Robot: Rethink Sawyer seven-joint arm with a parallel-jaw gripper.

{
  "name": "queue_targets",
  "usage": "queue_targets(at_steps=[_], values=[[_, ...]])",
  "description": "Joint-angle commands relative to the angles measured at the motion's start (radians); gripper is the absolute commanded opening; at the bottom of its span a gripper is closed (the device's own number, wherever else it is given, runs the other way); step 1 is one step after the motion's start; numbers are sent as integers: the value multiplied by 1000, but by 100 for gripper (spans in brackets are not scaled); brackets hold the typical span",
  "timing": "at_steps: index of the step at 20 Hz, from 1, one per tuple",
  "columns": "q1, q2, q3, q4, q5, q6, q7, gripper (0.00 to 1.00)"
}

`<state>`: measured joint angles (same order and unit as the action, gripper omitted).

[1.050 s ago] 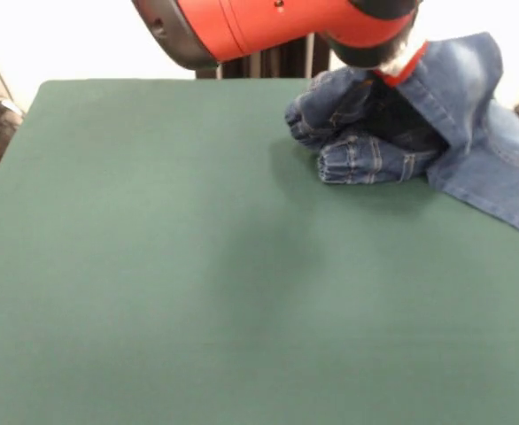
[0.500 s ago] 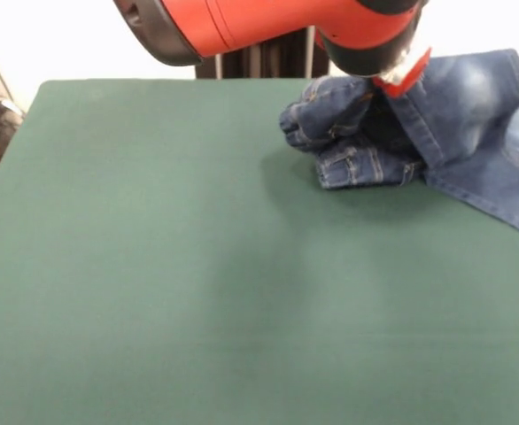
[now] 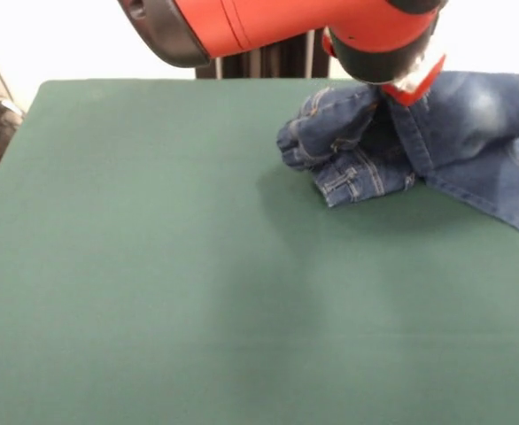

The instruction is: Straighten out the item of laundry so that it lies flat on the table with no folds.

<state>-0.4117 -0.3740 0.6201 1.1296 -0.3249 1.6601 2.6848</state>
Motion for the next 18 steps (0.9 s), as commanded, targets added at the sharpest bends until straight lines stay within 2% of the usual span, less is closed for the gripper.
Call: queue_targets(at_steps=[1,2,3,7,10,11,12,13,18], values=[[-23,11,70,-80,-75,91,-456,0],[-31,11,70,-76,-80,86,-460,0],[-24,36,74,-128,-100,105,-475,0],[-24,48,83,-158,-112,110,-487,0],[-7,29,86,-132,-96,89,-465,0],[7,92,80,-230,-129,114,-500,0],[8,96,76,-235,-130,107,-503,0],[13,48,77,-155,-97,69,-464,0],[19,41,60,-149,-87,39,-455,0]])
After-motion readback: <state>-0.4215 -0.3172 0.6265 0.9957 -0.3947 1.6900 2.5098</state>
